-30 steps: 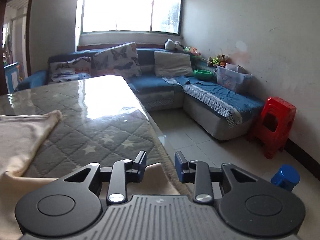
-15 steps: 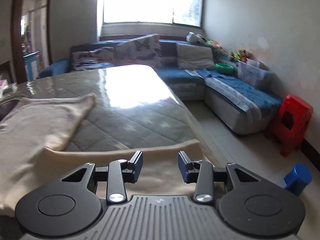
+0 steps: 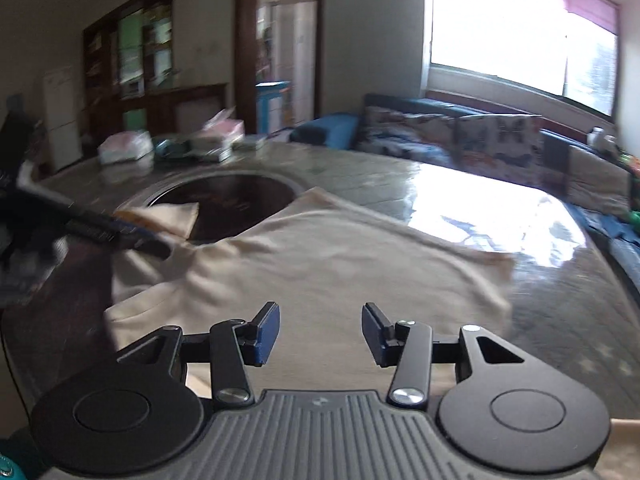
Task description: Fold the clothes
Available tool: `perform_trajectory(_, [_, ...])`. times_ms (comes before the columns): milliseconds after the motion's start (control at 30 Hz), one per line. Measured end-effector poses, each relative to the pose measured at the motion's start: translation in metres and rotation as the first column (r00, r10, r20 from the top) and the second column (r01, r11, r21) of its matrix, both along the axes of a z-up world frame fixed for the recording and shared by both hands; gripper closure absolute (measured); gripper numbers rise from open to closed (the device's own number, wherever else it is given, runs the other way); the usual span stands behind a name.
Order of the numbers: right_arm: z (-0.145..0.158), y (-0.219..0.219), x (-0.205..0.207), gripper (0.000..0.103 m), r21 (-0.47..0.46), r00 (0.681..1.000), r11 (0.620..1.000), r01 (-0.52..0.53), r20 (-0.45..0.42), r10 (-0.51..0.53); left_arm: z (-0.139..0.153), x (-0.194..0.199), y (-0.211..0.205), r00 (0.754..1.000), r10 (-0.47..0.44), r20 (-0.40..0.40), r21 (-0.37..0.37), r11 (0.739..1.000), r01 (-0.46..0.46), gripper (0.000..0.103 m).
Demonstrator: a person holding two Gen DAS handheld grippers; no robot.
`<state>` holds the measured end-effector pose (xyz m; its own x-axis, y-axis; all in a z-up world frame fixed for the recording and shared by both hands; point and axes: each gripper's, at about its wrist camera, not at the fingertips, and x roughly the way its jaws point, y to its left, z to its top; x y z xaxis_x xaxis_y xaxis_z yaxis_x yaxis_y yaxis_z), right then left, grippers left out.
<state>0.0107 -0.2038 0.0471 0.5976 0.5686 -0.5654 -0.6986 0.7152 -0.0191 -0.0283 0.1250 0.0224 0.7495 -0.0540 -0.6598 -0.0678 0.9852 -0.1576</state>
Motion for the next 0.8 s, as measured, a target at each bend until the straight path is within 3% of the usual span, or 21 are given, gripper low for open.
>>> perform_trajectory(133, [-0.018, 0.023, -0.005, 0.057, -0.044, 0.999, 0.998, -0.037, -0.041, 0.036, -0.003, -0.001, 0.017, 0.994, 0.104, 0.015, 0.056, 0.993, -0.105, 0.057])
perform_trajectory(233, [-0.026, 0.017, -0.006, 0.056, -0.051, 0.998, 0.998, -0.024, -0.062, 0.02, -0.004, -0.003, 0.031, 0.972, 0.233, 0.039, 0.069, 0.969, -0.235, 0.06])
perform_trajectory(333, [-0.028, 0.012, -0.005, 0.056, -0.051, 0.997, 0.999, -0.016, -0.07, 0.013, -0.004, -0.009, 0.049, 0.919, 0.389, 0.057, 0.05, 0.919, -0.392, 0.061])
perform_trajectory(433, [-0.03, 0.011, -0.004, 0.053, -0.052, 0.997, 0.999, -0.015, -0.071, 0.012, -0.004, -0.013, 0.068, 0.851, 0.521, 0.063, 0.062, 0.849, -0.525, 0.061])
perform_trajectory(567, [-0.029, 0.013, -0.002, 0.051, -0.059, 0.997, 0.998, -0.02, -0.071, 0.015, 0.001, -0.02, 0.086, 0.812, 0.581, 0.055, 0.081, 0.808, -0.583, 0.061])
perform_trajectory(600, [-0.029, 0.015, 0.0, 0.051, -0.059, 0.997, 0.998, -0.02, -0.073, 0.016, 0.004, -0.023, 0.086, 0.813, 0.579, 0.06, 0.078, 0.81, -0.582, 0.061])
perform_trajectory(667, [-0.028, 0.016, 0.0, 0.051, -0.06, 0.997, 0.998, -0.018, -0.075, 0.013, 0.012, -0.026, 0.079, 0.841, 0.536, 0.073, 0.066, 0.839, -0.54, 0.061])
perform_trajectory(800, [-0.025, 0.018, 0.001, 0.051, -0.05, 0.997, 0.998, -0.021, -0.081, 0.017, 0.015, -0.021, 0.048, 0.927, 0.366, 0.08, 0.041, 0.928, -0.37, 0.061])
